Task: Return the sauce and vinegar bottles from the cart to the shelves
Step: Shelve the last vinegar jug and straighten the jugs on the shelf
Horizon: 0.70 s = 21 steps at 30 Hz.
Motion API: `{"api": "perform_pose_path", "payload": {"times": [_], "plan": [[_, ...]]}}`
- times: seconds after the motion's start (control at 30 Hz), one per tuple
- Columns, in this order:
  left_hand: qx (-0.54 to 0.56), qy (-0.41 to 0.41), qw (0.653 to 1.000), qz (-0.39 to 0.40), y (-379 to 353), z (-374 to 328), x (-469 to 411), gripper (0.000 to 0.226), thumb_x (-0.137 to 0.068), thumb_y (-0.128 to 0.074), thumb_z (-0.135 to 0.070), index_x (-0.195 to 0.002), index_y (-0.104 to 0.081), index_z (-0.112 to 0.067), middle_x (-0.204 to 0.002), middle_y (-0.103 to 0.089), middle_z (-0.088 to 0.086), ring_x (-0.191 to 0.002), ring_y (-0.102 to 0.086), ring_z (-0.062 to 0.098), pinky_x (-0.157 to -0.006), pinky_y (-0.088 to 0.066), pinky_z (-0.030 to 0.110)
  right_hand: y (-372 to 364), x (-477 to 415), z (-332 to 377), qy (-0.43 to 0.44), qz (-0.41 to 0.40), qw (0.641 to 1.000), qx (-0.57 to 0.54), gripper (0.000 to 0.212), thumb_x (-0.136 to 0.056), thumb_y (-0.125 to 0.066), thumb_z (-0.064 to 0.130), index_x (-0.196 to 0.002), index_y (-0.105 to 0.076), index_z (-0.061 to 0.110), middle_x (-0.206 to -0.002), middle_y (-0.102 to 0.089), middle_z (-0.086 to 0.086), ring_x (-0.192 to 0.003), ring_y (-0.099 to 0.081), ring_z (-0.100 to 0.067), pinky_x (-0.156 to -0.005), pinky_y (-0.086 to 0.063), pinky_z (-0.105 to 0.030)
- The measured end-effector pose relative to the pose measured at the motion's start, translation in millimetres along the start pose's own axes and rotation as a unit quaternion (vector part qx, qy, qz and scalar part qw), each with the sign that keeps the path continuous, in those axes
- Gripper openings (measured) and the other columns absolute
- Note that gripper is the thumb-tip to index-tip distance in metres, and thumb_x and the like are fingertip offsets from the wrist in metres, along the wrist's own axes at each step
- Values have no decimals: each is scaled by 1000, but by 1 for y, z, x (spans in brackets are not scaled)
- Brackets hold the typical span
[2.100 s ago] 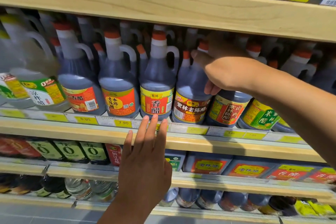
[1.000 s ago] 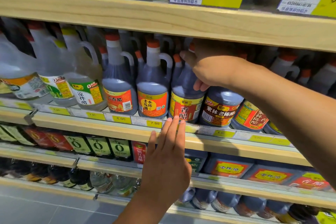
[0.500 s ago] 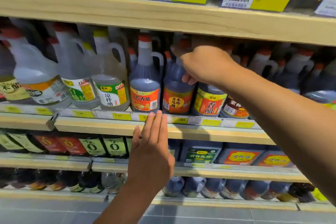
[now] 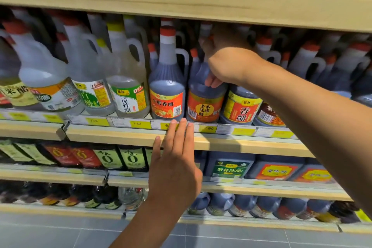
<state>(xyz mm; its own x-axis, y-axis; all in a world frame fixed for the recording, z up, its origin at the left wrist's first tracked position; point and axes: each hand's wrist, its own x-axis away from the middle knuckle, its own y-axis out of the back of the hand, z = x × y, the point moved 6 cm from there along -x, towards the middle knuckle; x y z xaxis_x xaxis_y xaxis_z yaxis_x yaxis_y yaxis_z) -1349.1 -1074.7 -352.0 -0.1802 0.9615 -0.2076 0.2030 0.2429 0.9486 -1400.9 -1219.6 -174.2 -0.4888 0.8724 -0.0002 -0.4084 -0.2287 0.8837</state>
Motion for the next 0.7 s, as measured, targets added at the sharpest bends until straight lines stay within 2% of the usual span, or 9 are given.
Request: {"api": "perform_pose_path", "payload": {"times": [0.07, 0.2, 0.3, 0.37, 0.43, 0.5, 0.57, 0.63, 0.7], "plan": [[-1, -3, 1000, -4, 1, 2, 1, 95, -79, -57, -31, -161, -13, -14, -170, -9, 1, -157, 0, 19, -119, -27, 53, -6, -4, -2, -14, 16, 998, -58, 36, -110, -30, 25, -100, -60, 9, -82, -68, -11, -82, -73, -28, -72, -57, -29], [3, -24, 1000, -12, 3, 6, 3, 93, -80, -57, -32, -161, -15, -15, -169, -11, 0, -157, -1, 19, -119, -27, 52, -3, -6, -4, -19, -40, 983, -176, 41, -107, -36, 42, -92, -52, 9, -69, -70, -16, -46, -68, -18, -52, -58, -26], [17, -36, 999, -27, 8, 11, 3, 91, -78, -58, -30, -160, -21, -12, -168, -15, 6, -157, -7, 25, -118, -29, 51, 0, 1, -5, -16, -74, 995, -59, 52, -103, -42, 52, -76, -61, 11, -68, -72, -10, -64, -73, -24, -70, -61, -33], [25, -24, 999, -41, 13, 21, 3, 93, -76, -61, -28, -159, -23, -9, -168, -15, 9, -157, -5, 26, -120, -26, 51, 9, 7, 4, 8, -157, 987, 41, 59, -98, -41, 60, -72, -62, 12, -77, -74, -8, -82, -71, -30, -85, -56, -40], [17, -5, 999, -48, 17, 34, 3, 97, -76, -61, -29, -160, -18, -8, -169, -10, 9, -157, 0, 24, -123, -22, 50, 9, 13, 23, 24, -180, 983, 38, 62, -97, -41, 62, -69, -62, 11, -76, -75, -5, -83, -70, -29, -84, -54, -39], [7, 12, 999, -47, 19, 47, 3, 100, -75, -61, -30, -160, -14, -7, -169, -9, 7, -157, 1, 22, -124, -19, 50, 0, 12, 43, 21, -127, 992, 3, 67, -100, -39, 58, -65, -69, 9, -61, -73, 2, -72, -71, -20, -78, -54, -32], [-2, 17, 999, -47, 20, 59, 2, 100, -73, -62, -30, -159, -17, -6, -169, -12, 9, -157, -3, 24, -123, -22, 52, -13, 4, 61, 15, -45, 999, -25, 59, -105, -38, 45, -73, -71, 9, -71, -76, 0, -66, -71, -12, -67, -51, -16], [-7, 9, 999, -45, 22, 67, 3, 98, -73, -61, -31, -159, -21, -5, -168, -16, 11, -157, -6, 25, -121, -26, 55, -29, -6, 75, 6, 25, 996, -87, 49, -109, -33, 35, -78, -62, 10, -82, -75, -3, -51, -66, -3, -51, -43, -7], [-10, -9, 999, -41, 23, 73, 5, 96, -74, -60, -32, -159, -23, -7, -168, -15, 12, -157, -5, 26, -121, -25, 55, -39, -14, 79, -25, 25, 981, -188, 48, -108, -32, 44, -79, -53, 13, -73, -67, -5, -39, -57, -2, -46, -44, -8]]}}
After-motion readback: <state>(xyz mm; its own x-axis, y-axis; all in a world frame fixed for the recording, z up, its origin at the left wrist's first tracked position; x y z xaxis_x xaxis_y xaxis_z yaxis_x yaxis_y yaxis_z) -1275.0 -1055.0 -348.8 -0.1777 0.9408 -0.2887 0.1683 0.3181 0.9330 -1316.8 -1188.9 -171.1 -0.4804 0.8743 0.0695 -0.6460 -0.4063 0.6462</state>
